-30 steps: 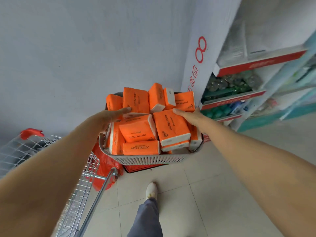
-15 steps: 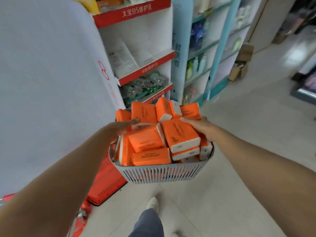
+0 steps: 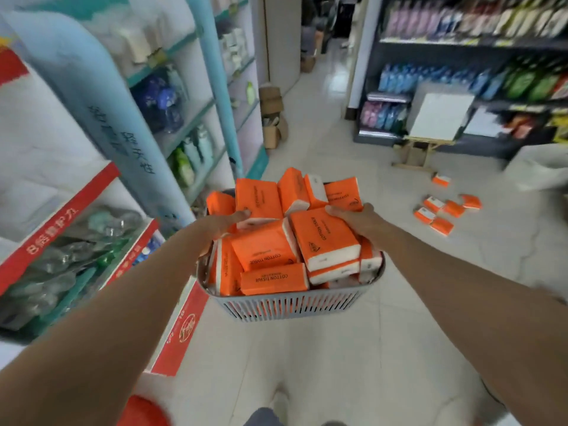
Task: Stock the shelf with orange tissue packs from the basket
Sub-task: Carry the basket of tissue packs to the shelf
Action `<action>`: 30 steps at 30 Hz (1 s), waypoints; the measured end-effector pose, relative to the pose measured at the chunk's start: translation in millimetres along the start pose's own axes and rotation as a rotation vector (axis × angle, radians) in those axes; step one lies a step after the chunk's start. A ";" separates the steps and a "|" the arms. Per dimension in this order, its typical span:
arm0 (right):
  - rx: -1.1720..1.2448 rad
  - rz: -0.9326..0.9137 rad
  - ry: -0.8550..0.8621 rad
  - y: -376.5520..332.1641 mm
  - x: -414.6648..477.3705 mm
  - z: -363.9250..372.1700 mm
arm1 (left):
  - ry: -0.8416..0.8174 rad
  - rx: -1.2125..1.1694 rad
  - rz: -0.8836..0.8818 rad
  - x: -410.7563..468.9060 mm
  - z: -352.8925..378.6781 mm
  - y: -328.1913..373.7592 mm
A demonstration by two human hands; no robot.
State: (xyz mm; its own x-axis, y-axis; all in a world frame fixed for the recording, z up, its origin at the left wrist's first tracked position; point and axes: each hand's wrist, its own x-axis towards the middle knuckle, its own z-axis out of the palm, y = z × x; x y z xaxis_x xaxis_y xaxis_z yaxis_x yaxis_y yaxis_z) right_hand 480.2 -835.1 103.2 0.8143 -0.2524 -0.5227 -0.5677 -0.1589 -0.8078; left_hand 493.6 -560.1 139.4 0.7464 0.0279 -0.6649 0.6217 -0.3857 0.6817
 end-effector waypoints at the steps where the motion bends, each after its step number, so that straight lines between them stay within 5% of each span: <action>1: 0.018 0.002 0.034 -5.1 8.9 -11.2 | -0.009 0.025 0.020 11.3 7.7 18.8; 9: 0.110 0.066 0.211 -25.5 103.8 -123.3 | -0.094 0.185 0.033 136.9 96.0 151.1; 30: 0.182 0.095 0.361 -141.1 372.2 -378.9 | -0.227 0.279 0.148 289.9 314.3 476.2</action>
State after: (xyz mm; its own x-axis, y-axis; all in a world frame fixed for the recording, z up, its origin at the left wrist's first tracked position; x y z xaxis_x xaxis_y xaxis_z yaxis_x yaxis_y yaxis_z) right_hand 817.6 -1268.3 126.0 0.6461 -0.5816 -0.4943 -0.5813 0.0447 -0.8124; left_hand 931.5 -1025.5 175.3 0.7323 -0.2395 -0.6375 0.3994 -0.6072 0.6869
